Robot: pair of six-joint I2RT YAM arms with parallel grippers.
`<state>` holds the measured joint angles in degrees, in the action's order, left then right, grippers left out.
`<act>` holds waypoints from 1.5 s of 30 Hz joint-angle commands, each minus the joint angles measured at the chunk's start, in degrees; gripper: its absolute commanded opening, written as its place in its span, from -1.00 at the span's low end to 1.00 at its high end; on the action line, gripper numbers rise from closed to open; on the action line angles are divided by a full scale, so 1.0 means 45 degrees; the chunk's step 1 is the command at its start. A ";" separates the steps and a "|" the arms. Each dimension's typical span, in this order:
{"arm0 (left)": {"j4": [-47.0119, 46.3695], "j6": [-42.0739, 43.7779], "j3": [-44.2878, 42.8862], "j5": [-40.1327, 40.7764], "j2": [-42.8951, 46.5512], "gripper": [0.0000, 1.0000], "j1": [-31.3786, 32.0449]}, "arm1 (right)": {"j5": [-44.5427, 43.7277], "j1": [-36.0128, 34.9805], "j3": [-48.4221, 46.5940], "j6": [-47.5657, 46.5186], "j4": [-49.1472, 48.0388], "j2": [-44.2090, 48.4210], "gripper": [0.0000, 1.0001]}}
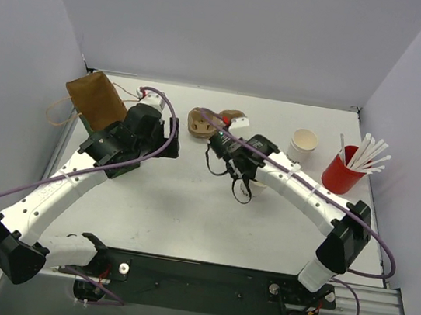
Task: Pack the takeout coffee
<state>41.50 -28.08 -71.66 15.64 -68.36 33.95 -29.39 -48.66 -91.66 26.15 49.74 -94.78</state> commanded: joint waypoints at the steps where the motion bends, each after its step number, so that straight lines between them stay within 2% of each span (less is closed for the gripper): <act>1: -0.0256 -0.0187 0.0240 -0.0096 0.0483 0.89 -0.0182 | -0.0871 -0.0942 0.1616 0.2077 -0.0193 0.0476 -1.00; 6: -0.0393 -0.0206 0.0553 -0.0446 0.0464 0.89 -0.0241 | -0.1458 -0.1588 0.3001 0.3170 -0.0251 0.0691 -1.00; 16: -0.0745 -0.0460 0.0807 -0.0975 0.0249 0.87 -0.0280 | -0.1498 -0.1744 0.3708 0.3486 -0.0446 0.0594 -1.00; 19: -0.0745 -0.0460 0.0845 -0.1034 0.0269 0.87 -0.0260 | -0.1302 -0.1744 0.3650 0.3368 -0.0622 0.0536 -0.80; 23: -0.0745 -0.0460 0.0885 -0.1112 0.0249 0.87 -0.0260 | -0.1010 -0.1725 0.3474 0.3154 -0.0623 0.0633 -0.39; 26: -0.0706 -0.0460 0.0866 -0.1132 0.0288 0.87 -0.0280 | -0.0348 -0.1705 0.3240 0.2901 -0.0622 0.0983 -0.27; 31: -0.0647 -0.0440 0.0787 -0.1112 0.0444 0.87 -0.0358 | 0.0804 -0.0946 0.1737 0.1244 -0.0875 0.1375 -0.29; 35: -0.0686 -0.0480 0.0865 -0.1170 0.0562 0.87 -0.0378 | 0.3849 0.0616 0.1774 -0.0789 -0.3445 0.1123 -0.40; 37: -0.0667 -0.0558 0.0904 -0.1229 0.0601 0.87 -0.0378 | 0.4654 0.1184 0.1465 -0.1590 -0.3922 0.0402 -0.41; 40: -0.0608 -0.0539 0.0943 -0.1346 0.0698 0.86 -0.0378 | 0.5219 0.1595 0.0782 -0.2352 -0.4294 -0.0867 -0.52; 45: -0.0316 -0.0324 0.0885 -0.1425 0.0796 0.86 -0.0397 | 0.5632 0.2025 -0.0177 -0.2784 -0.4509 -0.2761 -0.65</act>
<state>40.84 -29.80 -67.24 10.02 -66.57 32.51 -7.92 -40.29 -89.08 17.98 30.70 -102.06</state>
